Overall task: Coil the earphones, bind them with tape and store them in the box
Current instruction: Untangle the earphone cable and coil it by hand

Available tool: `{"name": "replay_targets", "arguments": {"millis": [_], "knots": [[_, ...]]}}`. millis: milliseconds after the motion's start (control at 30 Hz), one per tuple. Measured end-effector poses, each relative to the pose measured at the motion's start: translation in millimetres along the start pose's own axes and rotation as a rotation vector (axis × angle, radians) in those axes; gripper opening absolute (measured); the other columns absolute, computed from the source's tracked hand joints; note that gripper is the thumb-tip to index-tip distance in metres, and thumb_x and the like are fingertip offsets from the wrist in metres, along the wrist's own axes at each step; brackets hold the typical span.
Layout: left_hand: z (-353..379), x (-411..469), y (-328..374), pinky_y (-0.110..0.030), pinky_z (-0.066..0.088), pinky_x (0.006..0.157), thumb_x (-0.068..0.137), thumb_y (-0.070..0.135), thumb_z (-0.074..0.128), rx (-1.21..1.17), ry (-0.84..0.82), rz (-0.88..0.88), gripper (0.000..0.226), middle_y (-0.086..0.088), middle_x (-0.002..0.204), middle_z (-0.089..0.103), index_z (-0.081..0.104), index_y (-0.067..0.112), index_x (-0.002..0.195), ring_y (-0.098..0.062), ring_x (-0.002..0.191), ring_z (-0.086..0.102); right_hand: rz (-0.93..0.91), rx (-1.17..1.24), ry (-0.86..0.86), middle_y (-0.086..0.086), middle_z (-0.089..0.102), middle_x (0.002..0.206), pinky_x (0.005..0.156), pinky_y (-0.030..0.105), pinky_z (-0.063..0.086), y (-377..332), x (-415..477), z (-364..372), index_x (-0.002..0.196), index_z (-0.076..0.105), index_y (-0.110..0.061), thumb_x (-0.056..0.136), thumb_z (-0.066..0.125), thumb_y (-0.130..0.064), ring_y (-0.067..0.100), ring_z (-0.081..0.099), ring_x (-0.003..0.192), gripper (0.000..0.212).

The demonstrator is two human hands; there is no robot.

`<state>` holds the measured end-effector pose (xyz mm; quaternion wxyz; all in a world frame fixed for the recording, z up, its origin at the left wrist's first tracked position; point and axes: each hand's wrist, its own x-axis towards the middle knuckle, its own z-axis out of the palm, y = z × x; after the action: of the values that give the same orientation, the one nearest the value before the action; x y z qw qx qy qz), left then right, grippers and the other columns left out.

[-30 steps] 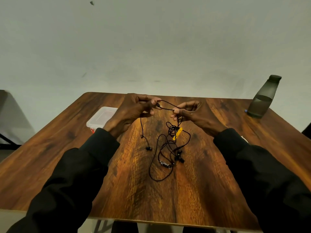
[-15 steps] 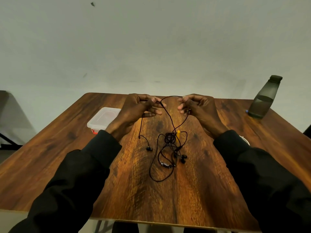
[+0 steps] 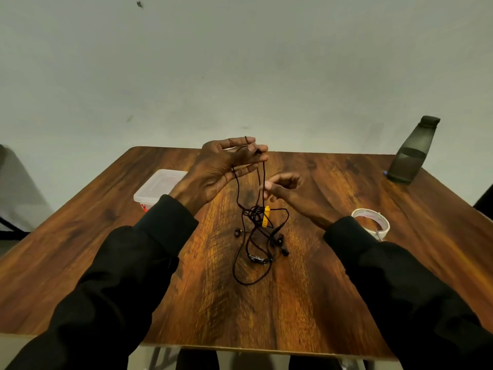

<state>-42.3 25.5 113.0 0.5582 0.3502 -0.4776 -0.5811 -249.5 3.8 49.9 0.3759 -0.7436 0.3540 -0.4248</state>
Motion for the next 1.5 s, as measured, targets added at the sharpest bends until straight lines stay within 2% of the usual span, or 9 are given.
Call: {"name": "replay_targets", "arguments": {"millis": [233,433,600,700,833,933,1067,1267,1500], "knots": [[-2.8,-8.5,3.7,-0.040,0.063,0.086,0.086,0.000,0.077,0.067,0.247,0.161,0.030,-0.024,0.099,0.077,0.060,-0.003,0.111,-0.034,0.090,0.078,0.112,0.130,-0.161,0.017,0.075,0.101,0.074,0.029,0.060,-15.7,6.4,-10.0,0.099,0.069,-0.010,0.093,0.069,-0.010,0.019,0.072,0.083,0.005],[-10.3,-5.4,-3.3,-0.034,0.056,0.066,0.073,0.030,0.092,0.830,0.490,0.443,0.061,-0.001,0.071,0.071,0.044,0.014,0.106,-0.012,0.064,0.072,-0.008,0.159,0.020,0.020,0.069,0.088,0.081,0.046,0.061,-31.8,21.5,-13.3,0.109,0.063,0.005,0.099,0.063,-0.005,0.034,0.070,0.083,0.014],[-6.2,-0.3,-2.5,-0.040,0.049,0.077,0.092,0.054,0.065,1.292,0.667,0.582,0.045,-0.003,0.081,0.063,0.052,0.017,0.114,-0.022,0.085,0.061,-0.125,0.139,0.105,0.017,0.070,0.088,0.075,0.037,0.063,-47.4,29.9,-20.0,0.111,0.065,0.007,0.098,0.064,-0.004,0.027,0.070,0.078,0.017],[-7.6,4.9,-1.0,-0.044,0.046,0.082,0.099,0.038,0.053,1.490,0.616,0.652,0.027,-0.010,0.110,0.057,0.069,0.017,0.101,-0.030,0.113,0.049,-0.173,0.061,0.137,0.016,0.071,0.089,0.072,0.033,0.061,-50.9,37.3,-23.7,0.109,0.068,0.005,0.097,0.067,-0.006,0.021,0.070,0.076,0.016],[-3.4,5.5,21.5,-0.043,0.048,0.095,0.095,0.017,0.057,1.087,0.173,0.400,0.022,-0.006,0.114,0.067,0.077,0.012,0.089,-0.023,0.116,0.057,-0.195,-0.057,0.208,0.010,0.073,0.087,0.068,0.019,0.053,-43.3,37.9,-24.0,0.104,0.071,-0.001,0.096,0.068,-0.008,0.008,0.068,0.073,0.012],[7.2,-0.2,34.7,-0.034,0.060,0.064,0.102,0.012,0.045,0.549,-0.005,0.086,0.029,-0.010,0.085,0.075,0.071,0.005,0.092,-0.024,0.071,0.069,-0.150,-0.105,0.137,0.006,0.072,0.083,0.065,0.014,0.052,-33.8,32.9,-22.8,0.102,0.073,0.000,0.094,0.070,-0.007,0.000,0.065,0.068,0.011],[-2.3,1.1,31.5,-0.021,0.024,0.042,0.099,0.012,0.038,0.257,-0.027,0.096,0.030,-0.002,0.069,0.056,0.065,0.009,0.086,-0.013,0.046,0.036,-0.055,-0.162,0.011,0.010,0.075,0.086,0.072,0.016,0.054,-14.5,24.6,-21.4,0.089,0.076,-0.013,0.096,0.068,-0.012,0.005,0.070,0.076,0.011],[-10.7,5.2,26.8,-0.024,0.015,0.041,0.097,0.009,0.031,0.131,-0.015,0.136,0.034,-0.003,0.069,0.054,0.063,0.006,0.085,-0.009,0.040,0.027,0.046,-0.214,-0.007,0.007,0.077,0.089,0.082,0.029,0.060,7.2,17.0,-18.8,0.092,0.078,-0.006,0.088,0.078,-0.018,0.018,0.074,0.084,0.013],[-21.0,5.0,28.1,-0.022,0.014,0.038,0.096,0.008,0.029,-0.114,-0.008,0.179,0.032,-0.002,0.069,0.050,0.057,0.007,0.082,-0.008,0.040,0.027,0.028,-0.297,-0.088,0.002,0.079,0.092,0.076,0.016,0.057,14.6,6.9,-24.0,0.094,0.079,-0.007,0.083,0.081,-0.004,0.008,0.074,0.084,0.012]]}}
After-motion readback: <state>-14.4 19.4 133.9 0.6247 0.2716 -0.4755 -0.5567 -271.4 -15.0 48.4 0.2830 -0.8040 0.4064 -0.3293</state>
